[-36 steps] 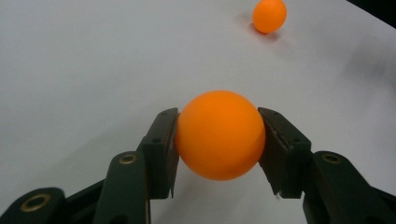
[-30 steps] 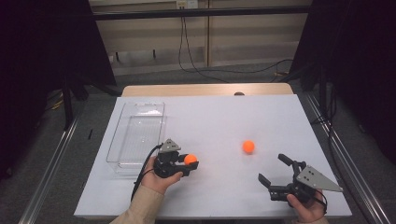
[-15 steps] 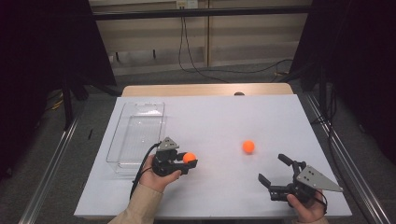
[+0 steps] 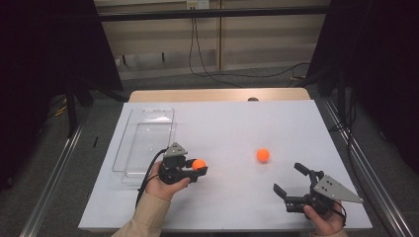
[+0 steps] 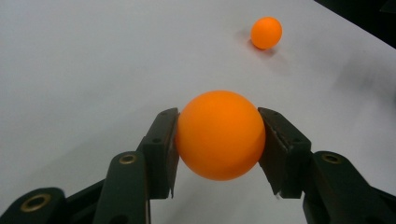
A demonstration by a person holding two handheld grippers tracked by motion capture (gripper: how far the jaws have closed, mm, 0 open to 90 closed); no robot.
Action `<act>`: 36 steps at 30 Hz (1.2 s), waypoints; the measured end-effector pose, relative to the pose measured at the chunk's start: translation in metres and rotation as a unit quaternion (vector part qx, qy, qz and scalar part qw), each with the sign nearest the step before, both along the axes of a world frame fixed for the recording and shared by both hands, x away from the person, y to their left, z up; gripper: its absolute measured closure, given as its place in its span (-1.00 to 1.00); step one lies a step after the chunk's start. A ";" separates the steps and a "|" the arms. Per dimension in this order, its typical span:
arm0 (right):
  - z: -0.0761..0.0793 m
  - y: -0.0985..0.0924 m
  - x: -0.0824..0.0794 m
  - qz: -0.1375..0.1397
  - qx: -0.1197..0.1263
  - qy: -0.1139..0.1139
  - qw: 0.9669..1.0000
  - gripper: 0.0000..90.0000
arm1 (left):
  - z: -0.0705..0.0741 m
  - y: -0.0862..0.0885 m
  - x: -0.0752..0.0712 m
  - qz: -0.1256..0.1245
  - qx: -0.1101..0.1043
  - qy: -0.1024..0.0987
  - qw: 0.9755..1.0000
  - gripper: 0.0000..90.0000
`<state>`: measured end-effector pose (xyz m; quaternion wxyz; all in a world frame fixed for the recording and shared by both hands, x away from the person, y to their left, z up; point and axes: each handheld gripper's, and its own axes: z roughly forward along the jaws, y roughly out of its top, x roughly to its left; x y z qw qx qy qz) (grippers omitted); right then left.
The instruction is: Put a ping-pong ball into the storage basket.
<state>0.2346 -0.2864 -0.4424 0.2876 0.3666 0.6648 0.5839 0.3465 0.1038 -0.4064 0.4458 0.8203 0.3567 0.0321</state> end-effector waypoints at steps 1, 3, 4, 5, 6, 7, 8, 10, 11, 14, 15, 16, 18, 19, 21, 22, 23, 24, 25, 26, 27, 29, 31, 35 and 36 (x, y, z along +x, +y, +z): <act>0.000 0.000 0.000 0.000 -0.001 -0.001 1.000 -0.97 | 0.000 0.000 0.000 -0.001 0.001 0.000 1.000 0.13; 0.000 0.000 0.000 -0.001 0.000 -0.001 1.000 -0.97 | 0.001 0.001 0.000 0.000 -0.001 0.001 1.000 0.13; 0.000 0.000 0.000 -0.001 -0.001 -0.001 1.000 -0.97 | 0.001 0.001 0.001 -0.001 0.000 0.001 1.000 0.13; 0.000 0.000 0.000 0.000 -0.001 -0.001 1.000 -0.97 | 0.002 0.001 0.001 -0.001 0.001 0.001 1.000 0.13; 0.000 0.000 0.000 0.000 -0.001 -0.001 1.000 -0.97 | 0.002 0.001 0.001 -0.002 0.001 0.001 1.000 0.13; 0.000 0.000 0.000 0.000 0.000 -0.001 1.000 -0.97 | 0.002 0.001 0.001 -0.001 0.000 0.002 1.000 0.13; 0.000 0.000 0.000 0.000 0.000 -0.001 1.000 -0.97 | 0.003 0.001 0.001 -0.002 0.001 0.002 1.000 0.13; 0.000 0.000 0.000 -0.001 -0.001 -0.001 1.000 -0.97 | 0.003 0.001 0.001 -0.002 -0.001 0.002 1.000 0.13; 0.000 0.000 0.000 -0.001 -0.001 -0.001 1.000 -0.97 | 0.003 0.002 0.002 -0.001 -0.002 0.003 1.000 0.13; 0.000 0.000 0.000 0.000 -0.001 0.000 1.000 -0.97 | 0.005 0.003 0.003 0.001 -0.004 0.003 1.000 0.13; 0.000 0.000 0.000 0.000 -0.001 0.000 1.000 -0.97 | 0.005 0.004 0.003 0.000 -0.004 0.004 1.000 0.13; 0.000 0.000 0.000 0.000 -0.001 0.000 1.000 -0.97 | 0.005 0.004 0.003 0.000 -0.004 0.004 1.000 0.13; 0.000 0.000 0.000 0.000 -0.001 0.000 1.000 -0.97 | 0.005 0.004 0.003 0.001 -0.006 0.005 1.000 0.13; 0.000 0.000 0.000 0.001 -0.001 0.000 1.000 -0.97 | 0.006 0.005 0.004 0.001 -0.006 0.007 1.000 0.13; 0.000 0.000 0.000 0.001 -0.001 0.000 1.000 -0.97 | 0.006 0.005 0.004 0.001 -0.006 0.006 1.000 0.13; 0.000 0.000 0.000 0.000 0.000 0.000 1.000 -0.97 | 0.006 0.006 0.004 0.000 -0.006 0.007 1.000 0.13; 0.000 0.000 0.000 0.001 -0.001 0.000 1.000 -0.97 | 0.006 0.006 0.004 0.002 -0.008 0.008 1.000 0.13; 0.000 0.000 0.000 0.001 -0.001 0.000 1.000 -0.97 | 0.006 0.006 0.004 0.002 -0.008 0.008 1.000 0.13; 0.000 0.000 0.000 0.000 0.000 0.000 1.000 -0.97 | 0.007 0.007 0.005 0.002 -0.008 0.008 1.000 0.13; 0.000 0.000 0.000 0.000 0.001 0.001 1.000 -0.97 | 0.007 0.007 0.005 0.002 -0.008 0.008 1.000 0.13; 0.000 0.000 0.000 0.001 -0.001 0.000 1.000 -0.97 | 0.007 0.007 0.005 0.003 -0.009 0.009 1.000 0.13; 0.000 0.000 0.000 0.001 -0.001 0.000 1.000 -0.97 | 0.008 0.007 0.006 0.004 -0.010 0.010 1.000 0.13; 0.000 0.000 0.000 0.000 0.000 0.000 1.000 -0.97 | 0.008 0.008 0.006 0.003 -0.008 0.011 1.000 0.13; 0.000 0.000 0.000 0.001 0.000 0.000 1.000 -0.97 | 0.010 0.009 0.007 0.006 -0.011 0.011 1.000 0.13; 0.000 0.000 0.000 0.001 0.000 0.000 1.000 -0.97 | 0.011 0.010 0.007 0.006 -0.011 0.010 1.000 0.13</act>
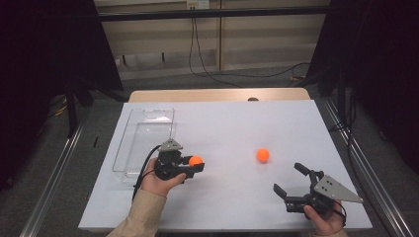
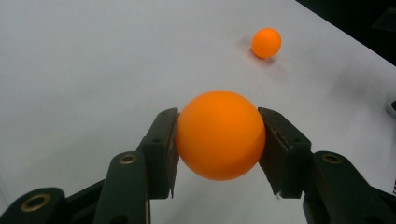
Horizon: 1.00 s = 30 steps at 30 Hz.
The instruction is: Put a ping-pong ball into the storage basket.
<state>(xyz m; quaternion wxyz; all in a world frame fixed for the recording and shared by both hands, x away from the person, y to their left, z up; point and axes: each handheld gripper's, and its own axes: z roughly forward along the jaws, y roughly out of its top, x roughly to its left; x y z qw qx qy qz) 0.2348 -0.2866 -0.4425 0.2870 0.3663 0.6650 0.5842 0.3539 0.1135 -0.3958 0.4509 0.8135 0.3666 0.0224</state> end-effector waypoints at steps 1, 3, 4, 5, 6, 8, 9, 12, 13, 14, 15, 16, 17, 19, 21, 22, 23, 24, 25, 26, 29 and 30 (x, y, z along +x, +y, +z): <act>0.000 0.000 0.000 0.000 0.000 0.000 1.000 -0.97 | 0.001 0.001 0.000 0.001 -0.001 0.001 1.000 0.13; 0.000 0.000 0.000 0.000 0.000 0.000 1.000 -0.97 | 0.001 0.001 0.001 0.003 -0.003 0.000 1.000 0.13; 0.000 0.000 0.000 0.000 0.000 0.000 1.000 -0.97 | 0.001 0.001 0.001 0.003 -0.003 0.000 1.000 0.13; 0.000 0.000 0.000 -0.001 0.001 -0.001 1.000 -0.97 | 0.002 0.002 0.001 0.002 -0.003 0.002 1.000 0.13; 0.000 0.000 0.000 -0.001 0.000 -0.001 1.000 -0.97 | 0.003 0.003 0.002 0.005 -0.003 0.001 1.000 0.13; 0.000 0.000 0.000 -0.001 0.000 -0.001 1.000 -0.97 | 0.003 0.004 0.002 0.004 -0.002 0.002 1.000 0.13; 0.000 0.000 0.000 -0.001 0.000 -0.001 1.000 -0.97 | 0.004 0.004 0.003 0.006 -0.003 0.002 1.000 0.13; 0.000 0.000 0.000 -0.001 0.001 -0.001 1.000 -0.97 | 0.006 0.005 0.004 0.008 -0.004 0.001 1.000 0.13; 0.000 0.000 0.000 -0.001 0.001 -0.001 1.000 -0.97 | 0.006 0.005 0.004 0.008 -0.004 0.001 1.000 0.13; 0.000 0.000 0.000 -0.001 0.001 -0.001 1.000 -0.97 | 0.007 0.006 0.004 0.008 -0.004 0.000 1.000 0.13; 0.000 -0.001 0.000 -0.001 0.001 0.000 1.000 -0.97 | 0.007 0.006 0.004 0.008 -0.003 0.000 1.000 0.13; 0.000 -0.001 0.000 -0.001 0.001 0.000 1.000 -0.97 | 0.007 0.006 0.004 0.008 -0.003 0.000 1.000 0.13; 0.000 -0.001 0.000 -0.001 0.001 0.000 1.000 -0.97 | 0.008 0.007 0.005 0.008 -0.004 0.000 1.000 0.13; 0.000 -0.001 0.000 -0.001 0.001 -0.001 1.000 -0.97 | 0.009 0.007 0.005 0.009 -0.006 0.001 1.000 0.13; 0.000 -0.001 0.000 -0.001 0.002 0.000 1.000 -0.97 | 0.010 0.008 0.006 0.008 -0.005 0.002 1.000 0.13; 0.000 -0.001 0.000 -0.001 0.002 0.000 1.000 -0.97 | 0.010 0.008 0.006 0.008 -0.005 0.002 1.000 0.13; 0.000 -0.001 0.000 -0.001 0.002 -0.001 1.000 -0.97 | 0.011 0.009 0.007 0.010 -0.007 0.000 1.000 0.13; 0.000 -0.001 0.000 -0.001 0.001 -0.001 1.000 -0.97 | 0.011 0.010 0.007 0.011 -0.007 0.000 1.000 0.13; 0.000 -0.001 0.000 -0.001 0.001 -0.001 1.000 -0.97 | 0.011 0.010 0.007 0.011 -0.007 0.000 1.000 0.13; 0.000 -0.001 0.000 -0.002 0.001 -0.001 1.000 -0.97 | 0.012 0.010 0.007 0.011 -0.006 0.001 1.000 0.13; 0.000 0.000 0.000 -0.001 0.001 -0.001 1.000 -0.97 | 0.013 0.011 0.008 0.011 -0.006 0.002 1.000 0.13; 0.000 -0.001 0.000 -0.001 0.001 -0.001 1.000 -0.97 | 0.013 0.012 0.008 0.010 -0.005 0.001 1.000 0.13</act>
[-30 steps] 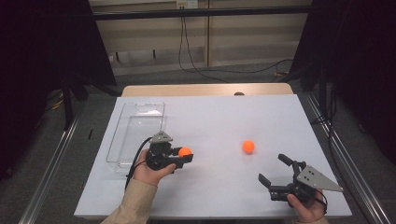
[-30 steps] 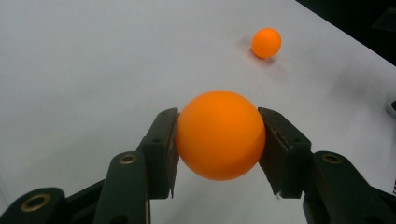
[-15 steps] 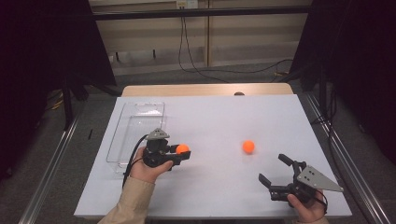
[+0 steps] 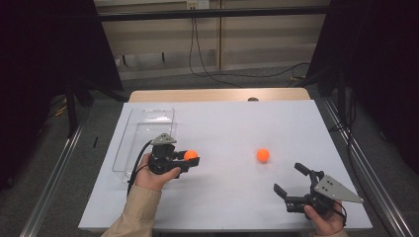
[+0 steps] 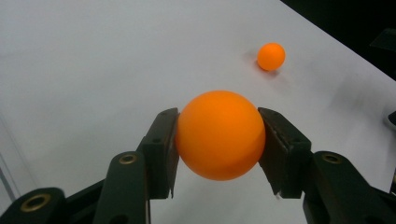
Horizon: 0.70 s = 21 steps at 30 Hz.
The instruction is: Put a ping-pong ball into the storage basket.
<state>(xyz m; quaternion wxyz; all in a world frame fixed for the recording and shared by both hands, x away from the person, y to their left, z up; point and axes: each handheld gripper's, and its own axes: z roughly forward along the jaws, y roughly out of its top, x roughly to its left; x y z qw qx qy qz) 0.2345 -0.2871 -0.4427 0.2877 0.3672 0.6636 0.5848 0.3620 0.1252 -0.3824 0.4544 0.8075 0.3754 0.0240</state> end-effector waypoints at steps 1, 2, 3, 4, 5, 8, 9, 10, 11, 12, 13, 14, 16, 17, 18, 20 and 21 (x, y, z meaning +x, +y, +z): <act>0.000 0.000 0.000 0.000 0.000 0.000 1.000 -0.97 | 0.001 0.000 0.000 0.003 -0.002 0.000 1.000 0.13; 0.000 0.000 0.000 0.000 0.000 0.000 1.000 -0.97 | 0.001 0.001 0.001 0.001 -0.002 0.001 1.000 0.13; 0.000 0.000 0.000 0.000 0.000 0.000 1.000 -0.97 | 0.002 0.002 0.001 0.003 -0.003 0.000 1.000 0.13; 0.000 0.000 0.000 0.000 0.000 0.000 1.000 -0.97 | 0.002 0.002 0.001 0.005 -0.005 0.001 1.000 0.13; 0.000 0.000 0.000 0.000 0.000 0.000 1.000 -0.97 | 0.003 0.003 0.001 0.005 -0.004 0.000 1.000 0.13; 0.000 0.000 0.000 0.000 0.000 0.000 1.000 -0.97 | 0.004 0.004 0.002 0.008 -0.004 0.000 1.000 0.13; 0.000 0.000 0.000 0.000 0.000 0.000 1.000 -0.97 | 0.004 0.005 0.002 0.007 -0.003 0.001 1.000 0.13; 0.000 0.000 0.000 0.000 0.000 0.000 1.000 -0.97 | 0.004 0.005 0.002 0.007 -0.003 0.001 1.000 0.13; 0.000 0.000 0.000 0.000 0.000 0.000 1.000 -0.97 | 0.005 0.006 0.003 0.009 -0.005 0.002 1.000 0.13; 0.000 0.000 0.000 0.000 0.000 0.000 1.000 -0.97 | 0.005 0.007 0.003 0.008 -0.005 0.001 1.000 0.13; 0.000 0.000 0.000 0.000 0.000 0.000 1.000 -0.97 | 0.006 0.007 0.003 0.008 -0.005 0.001 1.000 0.13; 0.000 0.000 0.000 0.000 0.000 0.000 1.000 -0.97 | 0.006 0.008 0.004 0.009 -0.005 0.002 1.000 0.13; 0.000 0.000 0.000 0.000 0.000 0.000 1.000 -0.97 | 0.007 0.008 0.004 0.008 -0.005 0.002 1.000 0.13; 0.000 0.000 0.000 0.000 0.000 0.000 1.000 -0.97 | 0.008 0.009 0.004 0.009 -0.005 0.002 1.000 0.13; 0.000 0.000 0.000 0.000 0.000 0.000 1.000 -0.97 | 0.008 0.009 0.004 0.009 -0.006 0.004 1.000 0.13; 0.000 0.000 0.000 0.000 0.001 0.000 1.000 -0.97 | 0.008 0.009 0.005 0.010 -0.007 0.004 1.000 0.13; 0.000 0.000 0.000 0.000 0.001 0.000 1.000 -0.97 | 0.008 0.010 0.005 0.009 -0.004 0.004 1.000 0.13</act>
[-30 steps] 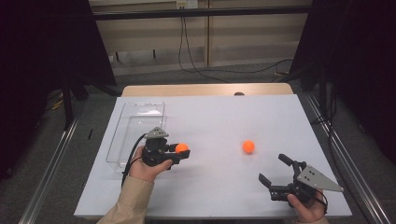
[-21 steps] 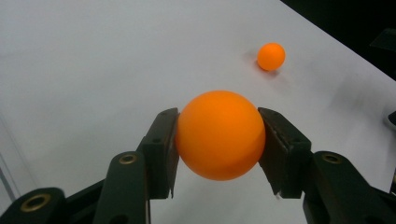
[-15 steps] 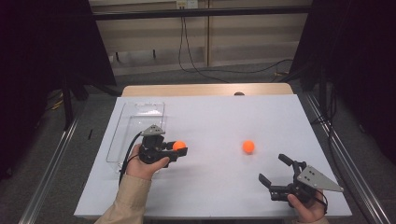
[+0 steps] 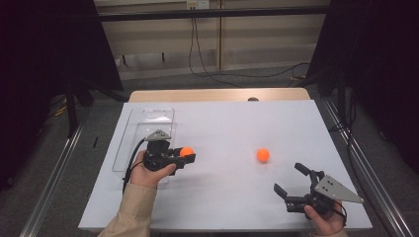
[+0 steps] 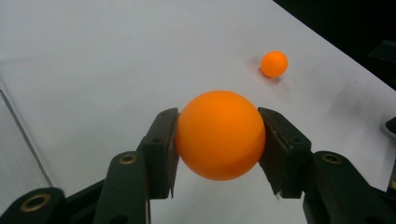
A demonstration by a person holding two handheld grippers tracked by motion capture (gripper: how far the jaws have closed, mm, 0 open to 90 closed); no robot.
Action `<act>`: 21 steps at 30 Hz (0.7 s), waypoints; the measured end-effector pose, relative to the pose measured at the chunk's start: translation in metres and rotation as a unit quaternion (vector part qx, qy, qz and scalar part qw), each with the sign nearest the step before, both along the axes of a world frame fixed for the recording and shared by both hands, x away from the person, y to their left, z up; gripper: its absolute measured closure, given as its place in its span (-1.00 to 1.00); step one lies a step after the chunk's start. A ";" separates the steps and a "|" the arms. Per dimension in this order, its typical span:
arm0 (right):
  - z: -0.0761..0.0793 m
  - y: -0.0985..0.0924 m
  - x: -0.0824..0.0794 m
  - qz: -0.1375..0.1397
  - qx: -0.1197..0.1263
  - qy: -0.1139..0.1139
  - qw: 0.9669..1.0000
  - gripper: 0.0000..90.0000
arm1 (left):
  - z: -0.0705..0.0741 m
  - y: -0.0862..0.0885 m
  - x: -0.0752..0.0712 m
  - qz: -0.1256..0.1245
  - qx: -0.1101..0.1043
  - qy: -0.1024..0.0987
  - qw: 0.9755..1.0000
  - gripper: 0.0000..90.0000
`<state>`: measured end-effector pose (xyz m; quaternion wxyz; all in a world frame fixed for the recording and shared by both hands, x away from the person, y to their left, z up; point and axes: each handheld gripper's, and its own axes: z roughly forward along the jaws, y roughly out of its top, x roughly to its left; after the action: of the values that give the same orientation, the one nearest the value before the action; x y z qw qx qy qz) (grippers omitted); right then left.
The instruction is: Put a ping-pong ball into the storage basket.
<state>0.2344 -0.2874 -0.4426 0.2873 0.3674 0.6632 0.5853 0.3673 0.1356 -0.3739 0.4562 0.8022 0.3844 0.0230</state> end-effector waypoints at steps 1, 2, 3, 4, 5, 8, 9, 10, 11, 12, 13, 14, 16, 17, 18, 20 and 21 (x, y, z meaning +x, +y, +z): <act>0.000 0.000 0.000 0.000 0.000 0.000 1.000 -0.97 | 0.000 0.000 0.000 0.000 0.000 0.000 1.000 0.13; 0.000 0.000 0.000 0.000 0.000 0.000 1.000 -0.97 | 0.000 0.000 0.000 0.000 -0.001 0.000 1.000 0.13; 0.000 0.000 0.000 0.000 0.000 0.000 1.000 -0.97 | 0.000 0.000 0.000 0.003 -0.003 0.002 1.000 0.13; 0.000 0.000 0.000 0.000 0.000 0.000 1.000 -0.97 | 0.000 0.001 0.001 0.004 -0.003 0.002 1.000 0.13; 0.000 0.000 0.000 0.000 0.000 0.000 1.000 -0.97 | 0.000 0.001 0.001 0.004 -0.003 0.002 1.000 0.13; 0.000 0.000 0.000 0.000 0.000 0.000 1.000 -0.97 | 0.000 0.001 0.002 0.004 0.001 0.002 1.000 0.13; 0.000 0.000 0.000 0.000 0.000 0.000 1.000 -0.97 | 0.000 0.002 0.002 0.005 0.000 0.001 1.000 0.13; 0.000 0.000 0.000 0.000 0.000 0.000 1.000 -0.97 | 0.001 0.002 0.002 0.005 0.000 0.002 1.000 0.13; 0.000 0.000 0.000 0.000 0.000 0.000 1.000 -0.97 | 0.001 0.002 0.002 0.005 0.000 0.002 1.000 0.13; 0.000 0.000 0.000 0.000 0.000 0.000 1.000 -0.97 | 0.001 0.003 0.002 0.005 0.001 0.001 1.000 0.13; 0.000 0.000 0.000 0.000 0.000 0.000 1.000 -0.97 | 0.001 0.004 0.002 0.006 -0.001 0.001 1.000 0.13; 0.000 0.000 0.000 0.000 0.000 0.000 1.000 -0.97 | 0.001 0.004 0.002 0.007 -0.001 0.001 1.000 0.13; 0.000 0.000 0.000 0.001 0.000 0.000 1.000 -0.97 | 0.002 0.006 0.003 0.007 0.000 -0.001 1.000 0.13; 0.000 0.000 0.000 0.000 0.000 0.000 1.000 -0.97 | 0.002 0.006 0.003 0.009 -0.002 0.000 1.000 0.13; 0.000 0.000 0.000 0.000 0.000 0.000 1.000 -0.97 | 0.002 0.007 0.003 0.010 -0.001 -0.002 1.000 0.13; 0.000 -0.001 0.000 -0.001 0.001 0.000 1.000 -0.97 | 0.003 0.008 0.003 0.010 -0.001 -0.002 1.000 0.13; 0.000 -0.001 0.000 -0.001 0.001 0.000 1.000 -0.97 | 0.003 0.009 0.003 0.013 -0.002 -0.002 1.000 0.13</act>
<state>0.2346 -0.2880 -0.4429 0.2873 0.3681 0.6624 0.5859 0.3707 0.1447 -0.3712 0.4585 0.7962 0.3936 0.0296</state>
